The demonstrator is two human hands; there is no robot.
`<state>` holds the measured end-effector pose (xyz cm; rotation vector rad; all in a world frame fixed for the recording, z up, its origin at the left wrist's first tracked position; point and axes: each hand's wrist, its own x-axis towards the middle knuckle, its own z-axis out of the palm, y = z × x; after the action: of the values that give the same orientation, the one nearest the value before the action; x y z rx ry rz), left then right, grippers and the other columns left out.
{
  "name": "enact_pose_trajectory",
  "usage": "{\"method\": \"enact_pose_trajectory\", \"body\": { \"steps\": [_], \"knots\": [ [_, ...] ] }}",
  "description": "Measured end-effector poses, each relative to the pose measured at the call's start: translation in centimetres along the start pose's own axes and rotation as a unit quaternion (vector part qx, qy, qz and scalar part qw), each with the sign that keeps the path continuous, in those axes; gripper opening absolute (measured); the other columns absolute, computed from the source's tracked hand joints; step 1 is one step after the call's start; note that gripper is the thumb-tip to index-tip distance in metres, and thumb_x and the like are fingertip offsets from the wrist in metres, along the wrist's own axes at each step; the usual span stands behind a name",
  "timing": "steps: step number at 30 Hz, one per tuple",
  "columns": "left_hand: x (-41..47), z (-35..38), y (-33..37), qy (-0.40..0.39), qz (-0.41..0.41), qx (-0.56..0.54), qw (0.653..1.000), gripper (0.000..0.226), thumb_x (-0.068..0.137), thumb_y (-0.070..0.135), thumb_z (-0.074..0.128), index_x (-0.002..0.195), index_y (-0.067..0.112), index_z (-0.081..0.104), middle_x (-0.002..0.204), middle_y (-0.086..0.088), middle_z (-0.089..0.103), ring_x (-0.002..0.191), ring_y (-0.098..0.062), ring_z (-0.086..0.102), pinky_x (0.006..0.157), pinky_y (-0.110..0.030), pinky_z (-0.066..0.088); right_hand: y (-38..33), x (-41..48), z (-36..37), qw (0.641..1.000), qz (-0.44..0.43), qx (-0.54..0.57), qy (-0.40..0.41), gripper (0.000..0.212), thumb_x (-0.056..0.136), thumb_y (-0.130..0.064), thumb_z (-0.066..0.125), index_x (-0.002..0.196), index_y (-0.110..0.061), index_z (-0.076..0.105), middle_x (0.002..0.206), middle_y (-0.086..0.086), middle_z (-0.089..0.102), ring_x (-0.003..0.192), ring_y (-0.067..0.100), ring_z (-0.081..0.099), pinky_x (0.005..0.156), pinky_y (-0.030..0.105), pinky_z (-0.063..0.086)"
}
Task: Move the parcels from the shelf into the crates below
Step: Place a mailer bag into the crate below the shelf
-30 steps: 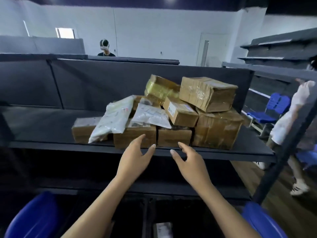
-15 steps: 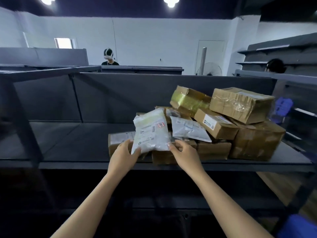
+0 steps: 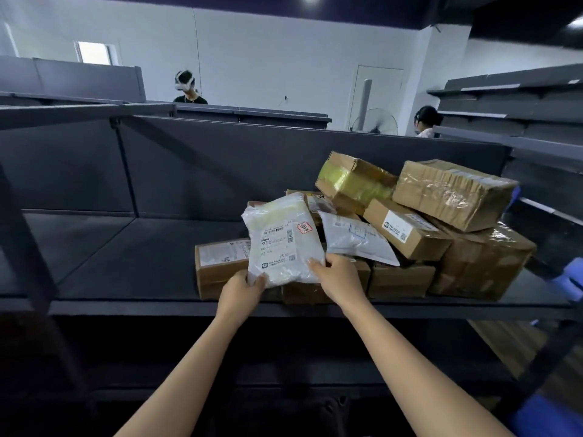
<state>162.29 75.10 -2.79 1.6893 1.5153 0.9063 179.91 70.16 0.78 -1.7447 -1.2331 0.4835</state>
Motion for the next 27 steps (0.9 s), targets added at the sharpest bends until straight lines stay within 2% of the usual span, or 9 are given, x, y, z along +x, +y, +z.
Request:
{"method": "enact_pose_trajectory", "body": {
  "steps": [3,6,9,10,14,17,20,23,27],
  "knots": [
    [-1.1,-0.6,0.7,0.029,0.016,-0.028,0.999,0.029,0.089,0.036,0.061,0.104,0.011,0.060,0.093,0.001,0.064,0.088,-0.019,0.060,0.067,-0.030,0.041,0.0,-1.0,-0.6,0.999,-0.034,0.018,0.005,0.021,0.092,-0.028,0.059,0.093,-0.009,0.068,0.087,0.001,0.068,0.082,0.016,0.063,0.062,0.024,0.047],
    [-2.5,-1.5,1.8,0.038,0.030,-0.135,0.990,0.036,0.084,0.029,0.068,0.115,0.013,0.059,0.105,0.001,0.067,0.094,-0.015,0.063,0.079,-0.028,0.051,-0.1,-2.7,-2.0,0.994,-0.071,0.081,0.020,0.010,0.092,-0.028,0.060,0.093,-0.022,0.068,0.086,-0.009,0.068,0.081,0.008,0.063,0.061,0.016,0.042],
    [-4.5,-3.1,3.7,-0.029,0.028,-0.301,0.953,0.031,0.087,0.027,0.066,0.113,0.010,0.062,0.090,-0.003,0.072,0.067,-0.008,0.066,0.055,-0.019,0.052,0.0,-4.9,-4.3,0.983,-0.102,0.154,0.021,0.009,0.090,-0.027,0.063,0.089,-0.035,0.067,0.090,-0.014,0.073,0.087,-0.002,0.065,0.072,0.013,0.048],
    [-5.2,-3.7,4.4,-0.059,0.033,-0.333,0.941,0.031,0.089,0.028,0.064,0.113,0.009,0.063,0.088,-0.006,0.073,0.063,-0.011,0.066,0.053,-0.020,0.051,0.1,-5.8,-5.1,0.978,-0.104,0.181,0.012,0.013,0.089,-0.025,0.065,0.092,-0.038,0.068,0.093,-0.015,0.073,0.090,-0.003,0.066,0.076,0.012,0.050],
    [-8.0,-5.1,7.1,-0.120,0.064,-0.427,0.894,0.027,0.089,0.023,0.061,0.112,0.010,0.066,0.104,-0.009,0.074,0.091,-0.024,0.072,0.068,-0.032,0.059,1.7,-9.6,-7.5,0.956,-0.099,0.276,-0.034,0.026,0.082,-0.027,0.072,0.108,-0.028,0.071,0.104,-0.007,0.074,0.097,0.007,0.068,0.077,0.013,0.052],
    [-10.5,-4.8,8.2,-0.116,0.061,-0.462,0.877,0.029,0.078,0.022,0.068,0.105,0.010,0.069,0.100,-0.009,0.075,0.087,-0.024,0.073,0.062,-0.031,0.059,3.0,-11.7,-8.7,0.922,-0.059,0.381,-0.032,0.040,0.069,-0.038,0.078,0.106,-0.024,0.072,0.106,0.003,0.074,0.099,0.017,0.069,0.077,0.020,0.054],
    [-12.5,-3.5,8.6,-0.101,0.044,-0.478,0.872,0.020,0.079,0.020,0.068,0.097,0.012,0.070,0.095,-0.008,0.076,0.083,-0.024,0.074,0.059,-0.033,0.059,3.4,-13.2,-9.4,0.882,-0.010,0.469,-0.049,0.033,0.072,-0.032,0.073,0.103,-0.020,0.074,0.107,0.008,0.073,0.098,0.020,0.070,0.073,0.024,0.056],
    [-13.8,-2.2,8.6,-0.093,0.038,-0.486,0.868,0.009,0.083,0.014,0.066,0.088,0.014,0.074,0.093,-0.009,0.076,0.082,-0.023,0.074,0.059,-0.030,0.058,3.4,-14.4,-9.9,0.880,0.009,0.471,-0.053,0.034,0.068,-0.032,0.076,0.098,-0.017,0.076,0.103,0.009,0.074,0.095,0.021,0.071,0.069,0.025,0.057],
    [-13.9,-2.9,8.5,-0.068,0.004,-0.524,0.849,0.012,0.088,0.021,0.064,0.091,0.012,0.071,0.085,-0.004,0.077,0.073,-0.013,0.073,0.063,-0.027,0.057,4.1,-15.7,-11.6,0.888,0.026,0.457,-0.049,0.028,0.062,-0.028,0.077,0.087,-0.016,0.079,0.093,0.010,0.076,0.083,0.020,0.073,0.062,0.026,0.057]
  ]
}}
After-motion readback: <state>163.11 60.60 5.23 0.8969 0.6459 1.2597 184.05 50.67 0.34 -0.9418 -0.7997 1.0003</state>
